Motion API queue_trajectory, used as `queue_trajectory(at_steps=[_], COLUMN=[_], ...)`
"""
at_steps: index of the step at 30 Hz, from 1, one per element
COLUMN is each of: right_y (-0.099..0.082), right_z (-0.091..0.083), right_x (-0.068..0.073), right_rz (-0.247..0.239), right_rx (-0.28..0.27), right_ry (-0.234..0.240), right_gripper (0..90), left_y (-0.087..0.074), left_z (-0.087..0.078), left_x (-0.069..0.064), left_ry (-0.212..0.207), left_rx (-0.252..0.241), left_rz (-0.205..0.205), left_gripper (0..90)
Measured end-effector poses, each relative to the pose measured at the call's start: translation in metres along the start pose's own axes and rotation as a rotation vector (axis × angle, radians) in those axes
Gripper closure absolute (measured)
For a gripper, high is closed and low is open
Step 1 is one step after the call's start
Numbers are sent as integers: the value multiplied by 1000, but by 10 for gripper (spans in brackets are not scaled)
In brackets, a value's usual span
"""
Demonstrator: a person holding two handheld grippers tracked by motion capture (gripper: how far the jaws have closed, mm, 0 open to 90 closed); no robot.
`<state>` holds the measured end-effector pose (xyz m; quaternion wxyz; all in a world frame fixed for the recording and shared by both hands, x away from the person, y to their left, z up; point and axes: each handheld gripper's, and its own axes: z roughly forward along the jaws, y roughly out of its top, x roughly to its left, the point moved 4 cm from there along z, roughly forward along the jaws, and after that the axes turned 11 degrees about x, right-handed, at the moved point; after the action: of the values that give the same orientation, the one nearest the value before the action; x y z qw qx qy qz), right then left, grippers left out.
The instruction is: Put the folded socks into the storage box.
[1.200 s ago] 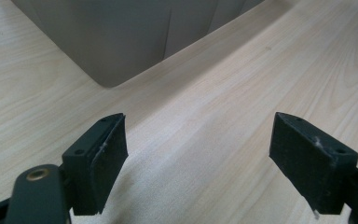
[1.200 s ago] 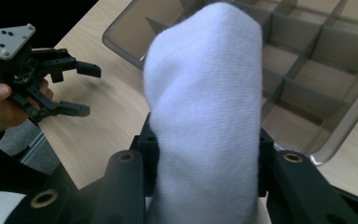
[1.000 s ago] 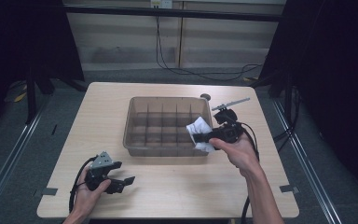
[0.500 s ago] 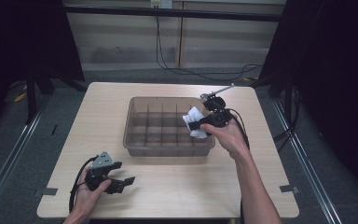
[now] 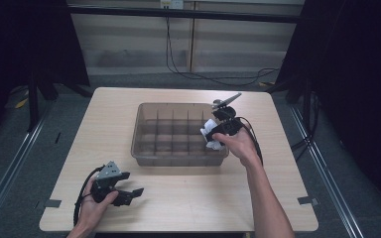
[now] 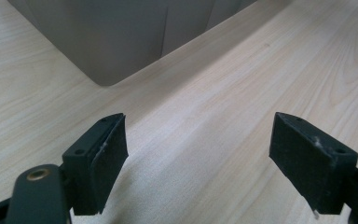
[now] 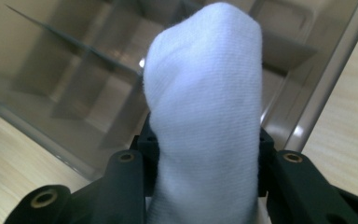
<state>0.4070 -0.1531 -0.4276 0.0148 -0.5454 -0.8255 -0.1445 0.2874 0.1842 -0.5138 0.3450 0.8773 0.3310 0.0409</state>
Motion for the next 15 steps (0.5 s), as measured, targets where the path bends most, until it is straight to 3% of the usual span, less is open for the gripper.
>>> queue_trajectory(at_steps=[8,12,15], right_y=[-4,-2,-2], right_z=[21,30,34], right_x=[-3,-1,0], right_rz=[20,41,51], right_rx=[65,113,134], right_ry=[-41,-96,-112], right_gripper=[604,604,605], left_y=[0,0,0], left_z=[0,0,0], left_x=[0,1,2], left_ry=[0,1,3], left_rx=[1,0,5], left_rz=[-8,-9,-8], left_gripper=[198,198,198])
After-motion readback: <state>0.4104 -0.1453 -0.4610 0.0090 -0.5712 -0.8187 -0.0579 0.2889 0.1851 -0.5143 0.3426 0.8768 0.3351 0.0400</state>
